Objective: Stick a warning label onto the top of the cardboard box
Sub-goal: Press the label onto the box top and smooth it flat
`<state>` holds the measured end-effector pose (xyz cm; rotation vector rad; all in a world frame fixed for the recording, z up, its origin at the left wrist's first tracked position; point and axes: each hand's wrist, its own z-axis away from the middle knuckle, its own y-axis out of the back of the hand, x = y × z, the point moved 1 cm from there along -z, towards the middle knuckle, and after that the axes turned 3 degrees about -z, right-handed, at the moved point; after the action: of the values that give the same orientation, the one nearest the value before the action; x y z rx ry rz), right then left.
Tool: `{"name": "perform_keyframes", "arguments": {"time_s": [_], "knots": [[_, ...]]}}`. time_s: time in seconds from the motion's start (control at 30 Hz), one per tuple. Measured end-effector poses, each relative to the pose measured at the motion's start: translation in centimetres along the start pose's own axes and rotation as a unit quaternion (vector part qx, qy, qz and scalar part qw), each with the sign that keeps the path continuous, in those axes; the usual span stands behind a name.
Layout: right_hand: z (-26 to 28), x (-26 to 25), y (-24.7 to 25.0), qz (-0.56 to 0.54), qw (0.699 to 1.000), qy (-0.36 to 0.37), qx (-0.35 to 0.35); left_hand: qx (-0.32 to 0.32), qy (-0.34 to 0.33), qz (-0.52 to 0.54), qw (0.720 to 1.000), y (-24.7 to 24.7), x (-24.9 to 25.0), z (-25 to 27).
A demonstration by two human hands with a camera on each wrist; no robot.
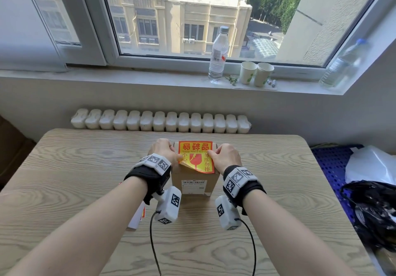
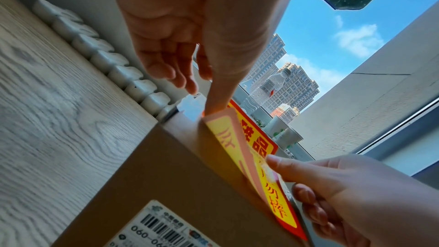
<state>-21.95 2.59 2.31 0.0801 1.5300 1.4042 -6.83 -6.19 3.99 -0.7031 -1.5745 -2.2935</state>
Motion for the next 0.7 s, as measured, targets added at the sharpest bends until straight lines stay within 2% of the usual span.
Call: {"name": "perform_keyframes", "arguments": {"time_s": [0.07,0.17,0.27,0.4,0.47,0.7], "knots": [[0.5,0.0,0.1,-0.027,0.999,0.03,0.02,0.017,-0.052,0.006,0.999,0.1,-0.3,0.2],[1.0,-0.1,0.0,-0.039,0.989,0.137,0.048,0.054,-0.187,-0.026,0.981,-0.2,-0.6,0.7],[1.0,-0.1,-0.6,0.005,0.973,0.228,0.035,0.003,-0.267,-0.096,0.959,-1.1,-0.7,1.1],[1.1,0.2,-1.6,0.088,0.963,0.249,-0.06,-0.1,-0.269,-0.193,0.938,-1.7,-0.7,1.3],[1.0,0.4,-1.7,0.115,0.958,0.245,-0.096,-0.132,-0.259,-0.214,0.933,-1.8,-0.8,1.2],[1.2,1.9,-2.6,0.188,0.939,0.24,-0.158,-0.156,-0.272,-0.278,0.908,-2.5,-2.0,0.8]]}}
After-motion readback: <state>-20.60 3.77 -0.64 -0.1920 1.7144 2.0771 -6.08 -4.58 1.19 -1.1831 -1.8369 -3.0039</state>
